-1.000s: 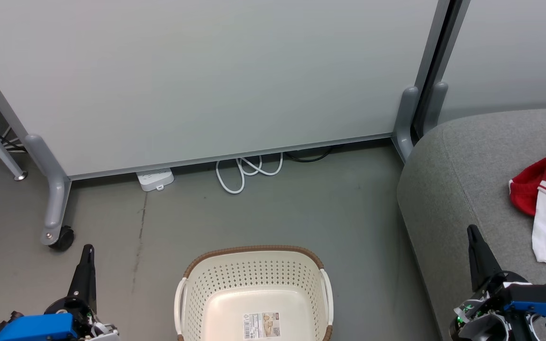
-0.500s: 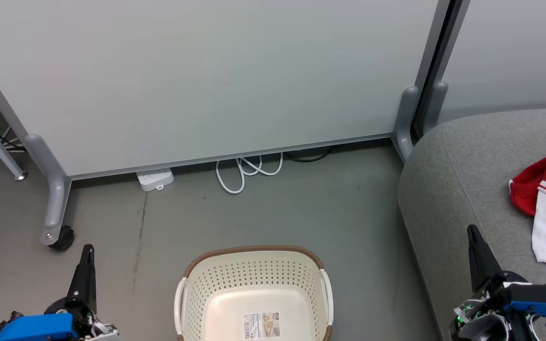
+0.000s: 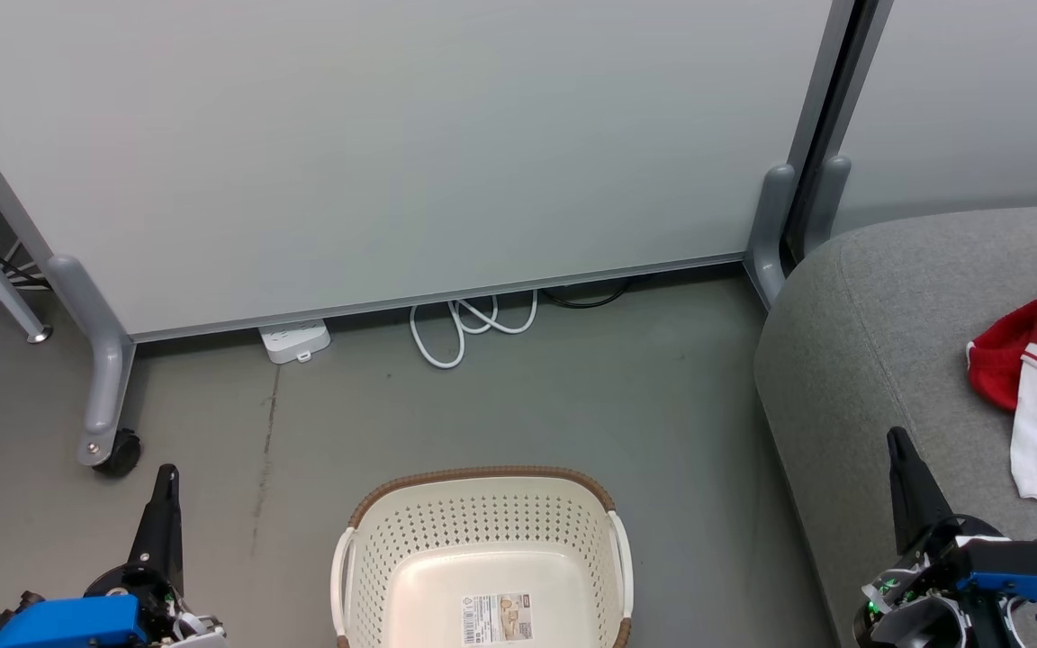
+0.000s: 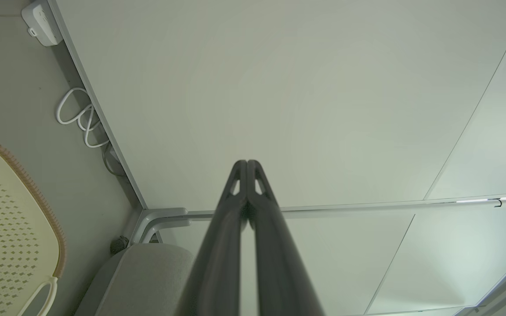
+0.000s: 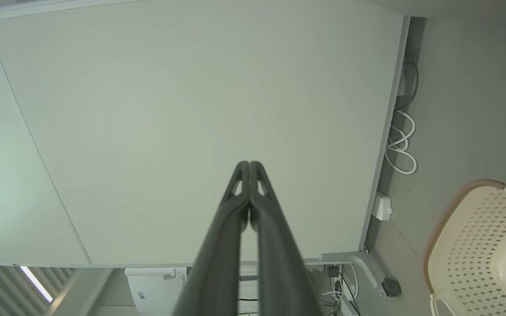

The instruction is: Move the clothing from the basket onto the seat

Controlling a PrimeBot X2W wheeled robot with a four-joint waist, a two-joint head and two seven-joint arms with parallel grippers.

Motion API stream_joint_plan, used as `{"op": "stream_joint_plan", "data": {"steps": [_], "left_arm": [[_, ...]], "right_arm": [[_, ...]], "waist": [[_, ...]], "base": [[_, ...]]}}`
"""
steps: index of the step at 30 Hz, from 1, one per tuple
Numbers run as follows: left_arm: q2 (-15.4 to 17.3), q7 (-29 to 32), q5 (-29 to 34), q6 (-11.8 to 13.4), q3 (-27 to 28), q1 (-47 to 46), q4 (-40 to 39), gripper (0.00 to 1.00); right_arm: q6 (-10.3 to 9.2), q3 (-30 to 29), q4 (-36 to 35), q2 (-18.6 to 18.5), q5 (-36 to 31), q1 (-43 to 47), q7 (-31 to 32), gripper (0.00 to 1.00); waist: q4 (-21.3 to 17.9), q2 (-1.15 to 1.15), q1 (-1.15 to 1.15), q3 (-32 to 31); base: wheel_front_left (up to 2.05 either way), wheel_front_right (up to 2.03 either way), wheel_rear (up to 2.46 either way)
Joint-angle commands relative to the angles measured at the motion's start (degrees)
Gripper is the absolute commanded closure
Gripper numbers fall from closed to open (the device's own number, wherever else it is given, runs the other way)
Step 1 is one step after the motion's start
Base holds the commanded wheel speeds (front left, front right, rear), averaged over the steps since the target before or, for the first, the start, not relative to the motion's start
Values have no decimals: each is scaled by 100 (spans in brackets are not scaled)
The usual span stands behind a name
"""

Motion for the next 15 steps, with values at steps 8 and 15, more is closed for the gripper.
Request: {"op": "stream_joint_plan", "data": {"steps": [8, 15], "left_arm": [[30, 17, -17, -34, 4, -69, -23, 100], [30, 17, -17, -34, 4, -69, -23, 100]], "right_arm": [[-8, -7, -20, 12, 20, -60, 20, 100], [-8, -6, -20, 12, 20, -59, 19, 100]], "waist": [[0, 0, 0, 0], [0, 0, 0, 0]], "base": [[0, 0, 0], [0, 0, 0]]}}
